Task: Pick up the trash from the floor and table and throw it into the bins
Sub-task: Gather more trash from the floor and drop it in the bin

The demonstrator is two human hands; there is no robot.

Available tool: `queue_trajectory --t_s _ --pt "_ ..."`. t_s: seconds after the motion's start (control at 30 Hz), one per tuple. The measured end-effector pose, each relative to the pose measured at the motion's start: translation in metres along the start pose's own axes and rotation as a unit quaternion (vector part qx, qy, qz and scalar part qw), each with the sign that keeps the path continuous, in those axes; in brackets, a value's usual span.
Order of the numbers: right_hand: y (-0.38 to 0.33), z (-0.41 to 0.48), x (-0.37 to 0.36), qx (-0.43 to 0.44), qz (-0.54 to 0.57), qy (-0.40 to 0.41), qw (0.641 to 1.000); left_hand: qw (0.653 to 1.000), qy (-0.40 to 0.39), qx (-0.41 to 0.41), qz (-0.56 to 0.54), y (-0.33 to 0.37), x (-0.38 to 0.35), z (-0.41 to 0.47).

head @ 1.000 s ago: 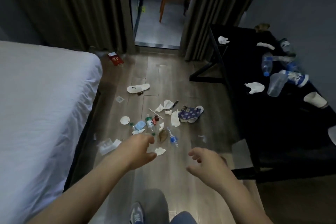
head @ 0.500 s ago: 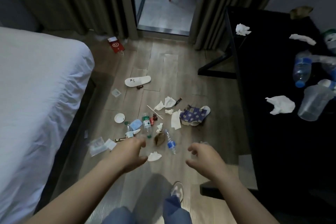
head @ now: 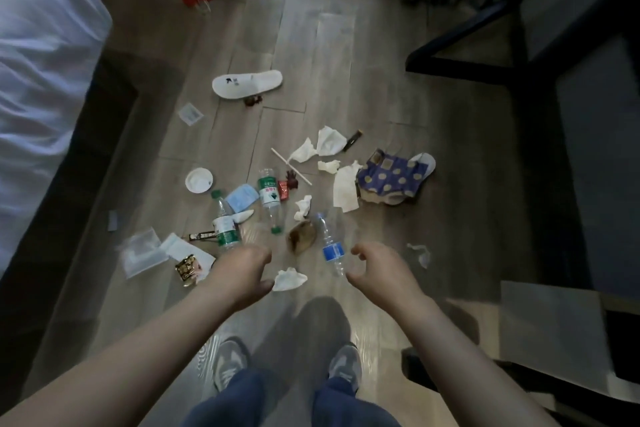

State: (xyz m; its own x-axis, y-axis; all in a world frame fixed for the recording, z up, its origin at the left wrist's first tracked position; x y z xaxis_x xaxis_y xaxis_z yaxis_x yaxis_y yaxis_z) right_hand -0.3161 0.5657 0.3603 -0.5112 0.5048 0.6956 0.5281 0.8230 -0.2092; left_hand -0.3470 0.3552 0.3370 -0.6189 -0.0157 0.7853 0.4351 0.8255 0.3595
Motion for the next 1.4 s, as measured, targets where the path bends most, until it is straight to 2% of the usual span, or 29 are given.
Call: queue_trajectory --t_s 0.17,0.3,0.4,0.53,0.67,0.87,1.17,1.4 --pt "0.023 0.096 -0.091 0.014 -0.031 0.006 0.999 0.999 -0.011 -0.030 0.025 -0.049 -0.106 0.076" --pt "0.029 0.175 -0.158 0.057 -0.051 0.015 0.997 0.998 -0.025 -0.051 0.018 -0.090 -0.183 0.130" --pt "0.021 0.229 -0.194 0.096 -0.079 0.041 0.991 0.997 -0.020 -0.077 0.026 -0.115 -0.221 0.168" --pt "0.013 0.278 -0.224 0.129 -0.101 0.073 0.984 0.983 -0.001 -0.154 0.099 -0.129 -0.248 0.209" --pt "0.021 0.287 -0.236 0.145 -0.089 0.090 0.981 0.980 0.008 -0.170 0.100 -0.126 -0.271 0.222" --pt "0.047 0.282 -0.234 0.087 -0.043 0.094 0.991 0.985 0.000 -0.151 0.083 -0.121 -0.294 0.208" --pt "0.066 0.294 -0.254 0.067 -0.018 0.068 0.995 0.988 -0.006 -0.137 0.069 -0.131 -0.317 0.209" --pt "0.077 0.301 -0.261 0.063 0.000 0.073 0.995 0.977 -0.010 -0.191 0.097 -0.117 -0.332 0.218"
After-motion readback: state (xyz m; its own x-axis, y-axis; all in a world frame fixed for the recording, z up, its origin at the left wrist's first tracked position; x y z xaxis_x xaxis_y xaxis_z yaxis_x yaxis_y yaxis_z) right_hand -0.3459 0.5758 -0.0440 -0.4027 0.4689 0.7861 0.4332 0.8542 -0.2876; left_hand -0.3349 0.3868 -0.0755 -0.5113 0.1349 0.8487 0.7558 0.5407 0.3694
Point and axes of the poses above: each hand's wrist, its own z-axis towards the middle knuckle, its own x-axis out of the back of the hand, y = z × x, the point moved 8 cm from there along z, towards the middle knuckle, and after that the axes turned 14 degrees about -x, right-handed, at the moved point
